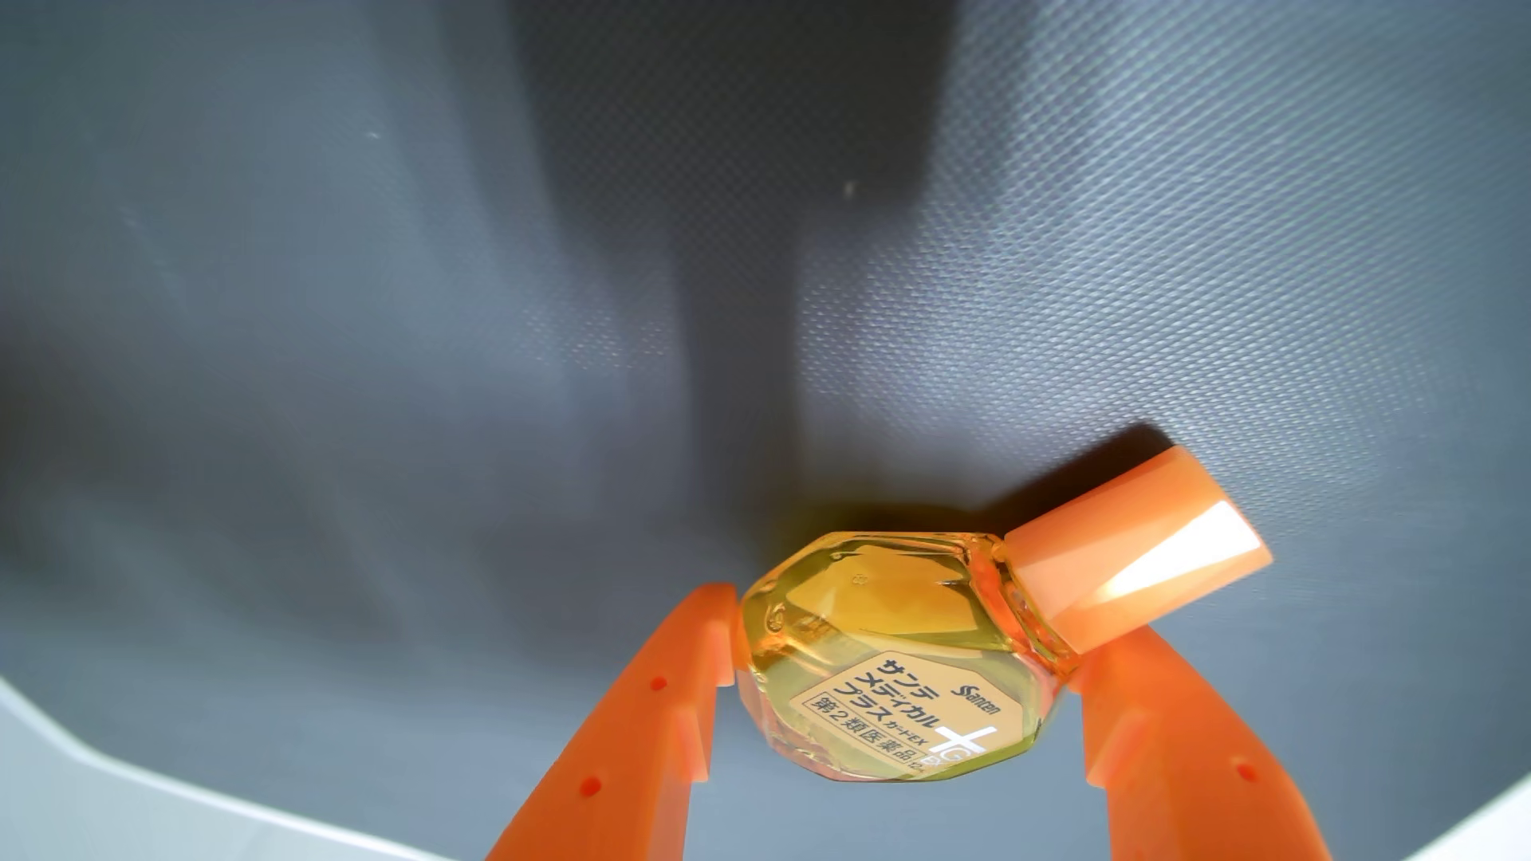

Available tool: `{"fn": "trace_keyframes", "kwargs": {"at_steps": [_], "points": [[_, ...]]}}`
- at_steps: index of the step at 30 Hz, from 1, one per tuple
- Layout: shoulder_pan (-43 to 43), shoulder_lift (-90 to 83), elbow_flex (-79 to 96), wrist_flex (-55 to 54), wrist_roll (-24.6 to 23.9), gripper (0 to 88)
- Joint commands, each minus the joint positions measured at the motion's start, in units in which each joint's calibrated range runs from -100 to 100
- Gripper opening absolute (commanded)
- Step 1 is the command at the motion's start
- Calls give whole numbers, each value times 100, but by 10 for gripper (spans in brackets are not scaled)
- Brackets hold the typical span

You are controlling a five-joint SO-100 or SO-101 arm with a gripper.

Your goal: Grab the eyedrops

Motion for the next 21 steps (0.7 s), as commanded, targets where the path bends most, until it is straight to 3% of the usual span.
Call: {"fn": "trace_keyframes", "kwargs": {"at_steps": [1, 21], "points": [[54, -544, -341, 428, 21, 6], [112, -2022, -287, 523, -5, 6]]}}
